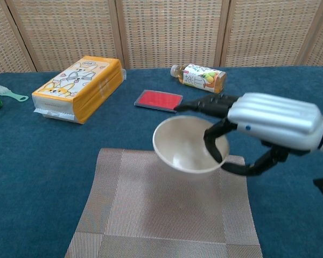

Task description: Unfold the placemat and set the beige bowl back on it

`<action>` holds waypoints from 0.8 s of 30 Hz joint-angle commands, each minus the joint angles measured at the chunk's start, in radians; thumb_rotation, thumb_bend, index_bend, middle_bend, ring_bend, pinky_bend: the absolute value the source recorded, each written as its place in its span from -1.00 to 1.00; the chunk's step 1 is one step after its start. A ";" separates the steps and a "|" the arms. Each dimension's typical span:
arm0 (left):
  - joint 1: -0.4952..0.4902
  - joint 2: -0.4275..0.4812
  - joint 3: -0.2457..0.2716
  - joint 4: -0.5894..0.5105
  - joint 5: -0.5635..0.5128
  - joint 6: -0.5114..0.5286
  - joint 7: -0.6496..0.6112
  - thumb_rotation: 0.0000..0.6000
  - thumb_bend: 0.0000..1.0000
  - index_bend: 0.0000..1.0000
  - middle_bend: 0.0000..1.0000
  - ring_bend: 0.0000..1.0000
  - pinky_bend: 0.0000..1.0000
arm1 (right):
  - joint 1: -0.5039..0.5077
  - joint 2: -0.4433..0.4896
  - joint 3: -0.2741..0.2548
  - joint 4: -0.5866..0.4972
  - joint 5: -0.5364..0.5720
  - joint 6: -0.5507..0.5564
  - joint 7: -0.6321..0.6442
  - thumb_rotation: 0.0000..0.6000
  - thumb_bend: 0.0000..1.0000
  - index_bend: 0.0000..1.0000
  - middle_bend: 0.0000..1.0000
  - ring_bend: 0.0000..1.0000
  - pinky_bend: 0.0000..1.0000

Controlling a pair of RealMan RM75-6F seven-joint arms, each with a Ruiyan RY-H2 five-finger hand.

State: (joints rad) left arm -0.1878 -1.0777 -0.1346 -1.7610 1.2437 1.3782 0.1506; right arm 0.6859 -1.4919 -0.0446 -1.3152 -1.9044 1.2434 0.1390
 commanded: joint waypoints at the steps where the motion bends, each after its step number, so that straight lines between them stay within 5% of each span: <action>1: 0.000 0.001 0.000 -0.001 0.001 0.001 -0.001 1.00 -1.00 -1.00 -1.00 -1.00 -1.00 | 0.000 0.041 0.060 0.027 0.069 0.019 0.011 1.00 0.23 0.43 -1.00 -1.00 -1.00; 9: 0.003 0.004 0.001 -0.006 0.006 0.004 -0.004 1.00 -1.00 -1.00 -1.00 -1.00 -1.00 | 0.039 0.026 0.191 0.236 0.385 -0.228 0.069 1.00 0.23 0.43 -1.00 -1.00 -1.00; 24: -0.006 0.000 0.000 -0.001 -0.016 -0.016 0.008 1.00 -1.00 -1.00 -1.00 -1.00 -1.00 | 0.062 -0.115 0.202 0.533 0.555 -0.458 0.109 1.00 0.23 0.39 -1.00 -1.00 -1.00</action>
State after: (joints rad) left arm -0.1937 -1.0775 -0.1344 -1.7616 1.2274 1.3618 0.1580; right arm 0.7444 -1.5939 0.1590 -0.7990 -1.3586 0.8012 0.2366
